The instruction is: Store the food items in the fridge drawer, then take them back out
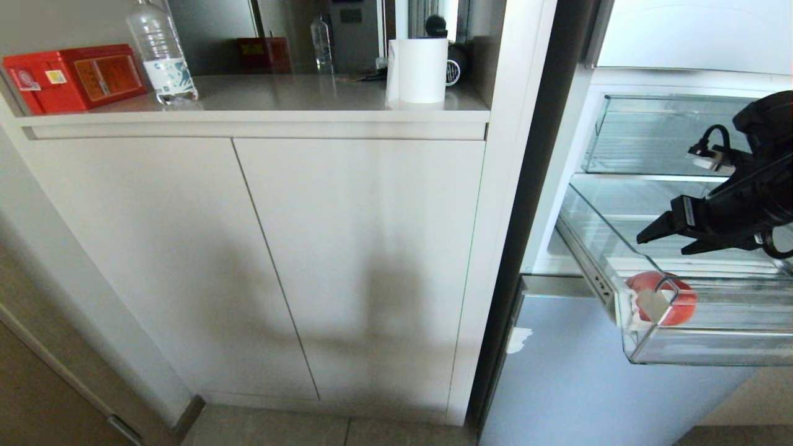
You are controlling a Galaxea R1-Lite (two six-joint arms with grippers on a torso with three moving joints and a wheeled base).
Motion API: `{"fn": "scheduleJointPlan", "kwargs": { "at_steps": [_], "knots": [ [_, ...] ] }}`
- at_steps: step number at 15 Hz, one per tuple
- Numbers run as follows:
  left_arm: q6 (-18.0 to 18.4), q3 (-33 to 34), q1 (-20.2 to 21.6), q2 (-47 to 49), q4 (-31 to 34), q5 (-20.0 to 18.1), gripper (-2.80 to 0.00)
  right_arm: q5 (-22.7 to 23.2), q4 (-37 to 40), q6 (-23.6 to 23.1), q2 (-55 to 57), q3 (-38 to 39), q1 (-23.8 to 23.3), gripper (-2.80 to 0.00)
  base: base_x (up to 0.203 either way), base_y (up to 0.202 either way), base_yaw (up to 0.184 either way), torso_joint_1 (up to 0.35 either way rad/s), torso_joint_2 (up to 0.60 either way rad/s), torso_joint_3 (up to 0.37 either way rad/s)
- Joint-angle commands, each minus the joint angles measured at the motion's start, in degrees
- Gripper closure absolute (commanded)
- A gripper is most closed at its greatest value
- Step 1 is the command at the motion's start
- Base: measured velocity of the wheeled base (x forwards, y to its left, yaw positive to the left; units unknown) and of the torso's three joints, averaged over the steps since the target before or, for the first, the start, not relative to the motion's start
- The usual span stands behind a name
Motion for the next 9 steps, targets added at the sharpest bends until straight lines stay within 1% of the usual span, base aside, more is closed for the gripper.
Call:
{"fn": "scheduleJointPlan", "kwargs": {
  "at_steps": [1, 2, 4, 5, 6, 9],
  "knots": [
    [0.01, -0.01, 0.06, 0.00, 0.03, 0.02, 0.00, 0.15, 0.86, 0.01, 0.93, -0.08, -0.14, -2.80, 0.000, 0.000, 0.000, 0.000, 0.00, 0.000],
    [0.01, -0.01, 0.06, 0.00, 0.03, 0.02, 0.00, 0.11, 1.69, -0.01, 2.20, -0.42, -0.14, -2.80, 0.000, 0.000, 0.000, 0.000, 0.00, 0.000],
    [0.01, -0.01, -0.03, 0.00, 0.03, 0.02, 0.00, 0.13, 5.79, -0.12, 4.37, -3.15, -0.14, -2.80, 0.000, 0.000, 0.000, 0.000, 0.00, 0.000],
    [0.01, -0.01, 0.01, 0.00, 0.03, 0.02, 0.00, 0.21, 8.31, -0.64, 5.37, -4.86, -0.14, -2.80, 0.000, 0.000, 0.000, 0.000, 0.00, 0.000],
    [0.01, -0.01, 0.03, 0.00, 0.03, 0.02, 0.00, 0.38, 10.31, -2.33, 6.36, -5.83, -0.14, -2.80, 0.000, 0.000, 0.000, 0.000, 0.00, 0.000],
    [0.01, -0.01, -0.03, 0.00, 0.03, 0.02, 0.00, 0.36, 12.84, -3.72, 7.96, -7.34, -0.14, -2.80, 0.000, 0.000, 0.000, 0.000, 0.00, 0.000]
  ]
}}
